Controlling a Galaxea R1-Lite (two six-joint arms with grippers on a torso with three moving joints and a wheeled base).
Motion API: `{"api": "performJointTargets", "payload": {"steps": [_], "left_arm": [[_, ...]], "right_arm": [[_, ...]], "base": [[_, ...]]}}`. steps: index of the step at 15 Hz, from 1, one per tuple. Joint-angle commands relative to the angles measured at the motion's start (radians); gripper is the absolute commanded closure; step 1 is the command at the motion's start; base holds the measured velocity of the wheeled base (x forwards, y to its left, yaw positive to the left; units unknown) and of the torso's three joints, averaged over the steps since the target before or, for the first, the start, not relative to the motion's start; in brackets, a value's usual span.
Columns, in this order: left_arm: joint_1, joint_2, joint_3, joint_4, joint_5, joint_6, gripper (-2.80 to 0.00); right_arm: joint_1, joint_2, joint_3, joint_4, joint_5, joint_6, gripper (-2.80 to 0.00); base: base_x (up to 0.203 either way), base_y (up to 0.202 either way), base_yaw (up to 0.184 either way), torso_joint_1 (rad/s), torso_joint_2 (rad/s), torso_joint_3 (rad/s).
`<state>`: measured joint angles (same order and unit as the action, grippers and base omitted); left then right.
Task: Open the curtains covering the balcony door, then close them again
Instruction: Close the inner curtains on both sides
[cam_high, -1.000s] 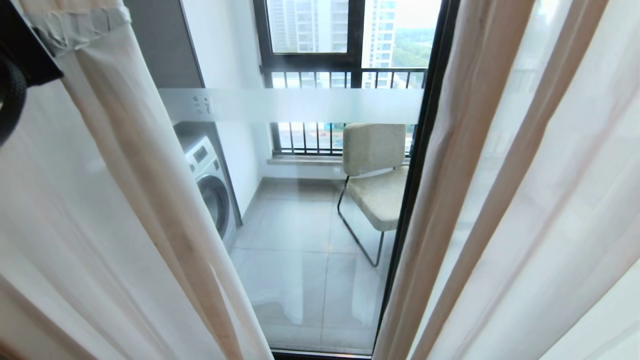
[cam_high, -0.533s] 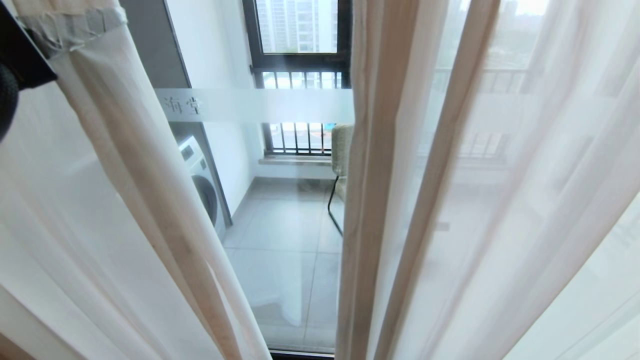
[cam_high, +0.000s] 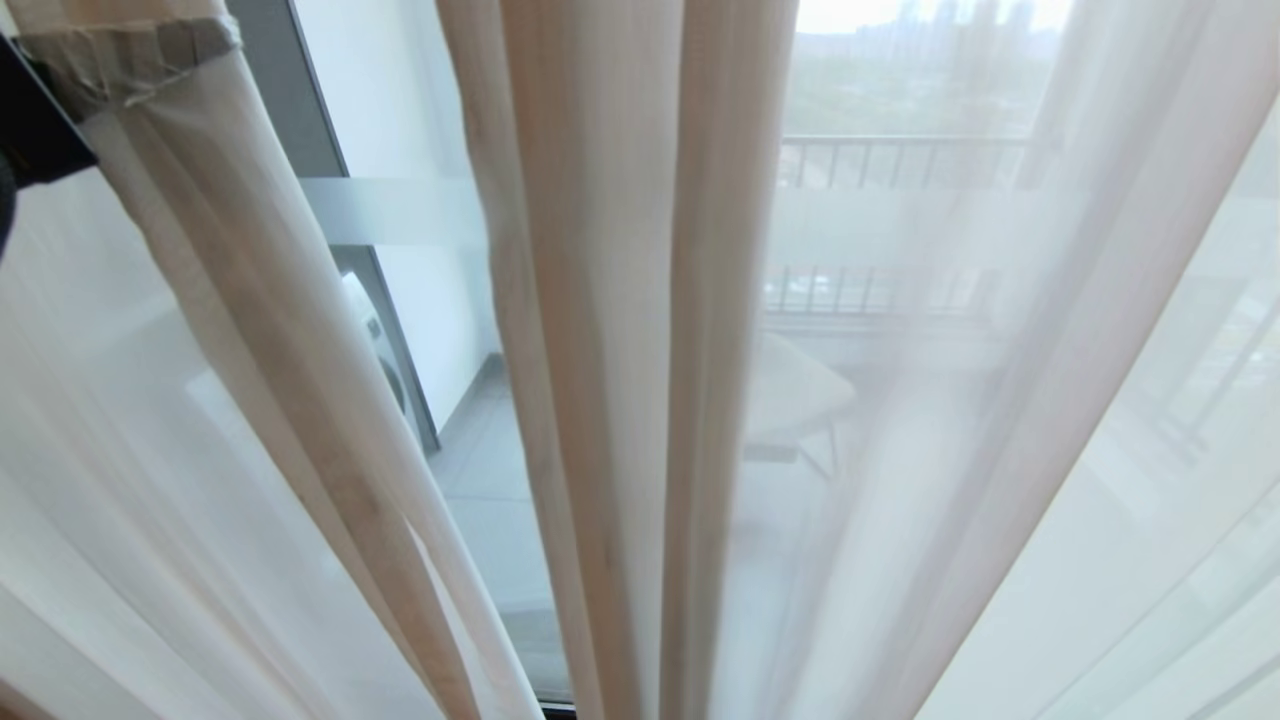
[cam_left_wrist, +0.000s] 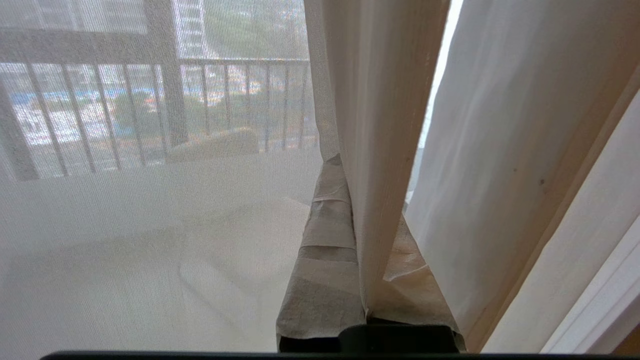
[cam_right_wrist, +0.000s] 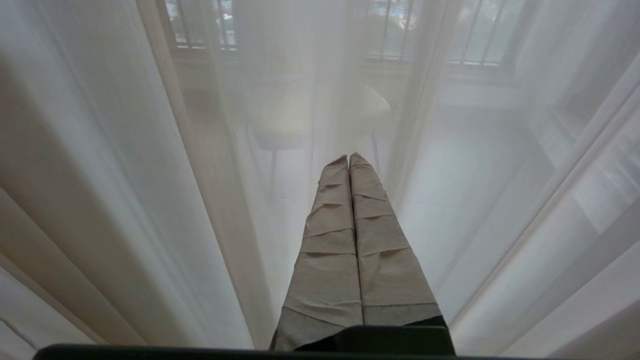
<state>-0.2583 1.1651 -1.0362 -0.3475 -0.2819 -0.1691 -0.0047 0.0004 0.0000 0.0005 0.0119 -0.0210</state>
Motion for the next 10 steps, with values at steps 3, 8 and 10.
{"api": "performJointTargets", "payload": {"steps": [3, 8, 10], "left_arm": [[-0.001, -0.04, 0.002, 0.058, -0.005, -0.001, 0.0], [-0.001, -0.065, 0.011, 0.073, -0.002, -0.001, 0.0], [-0.001, -0.068, 0.015, 0.073, -0.003, -0.001, 0.0]], "right_arm": [[0.0, 0.0, 0.0, 0.0, 0.0, 0.0, 0.0], [0.0, 0.0, 0.0, 0.0, 0.0, 0.0, 0.0], [0.0, 0.0, 0.0, 0.001, 0.0, 0.0, 0.0]], "base": [[0.0, -0.19, 0.001, 0.003, 0.0, 0.003], [0.0, -0.191, 0.0, 0.0, 0.0, 0.004], [0.0, -0.188, -0.003, 0.002, 0.0, 0.002]]}}
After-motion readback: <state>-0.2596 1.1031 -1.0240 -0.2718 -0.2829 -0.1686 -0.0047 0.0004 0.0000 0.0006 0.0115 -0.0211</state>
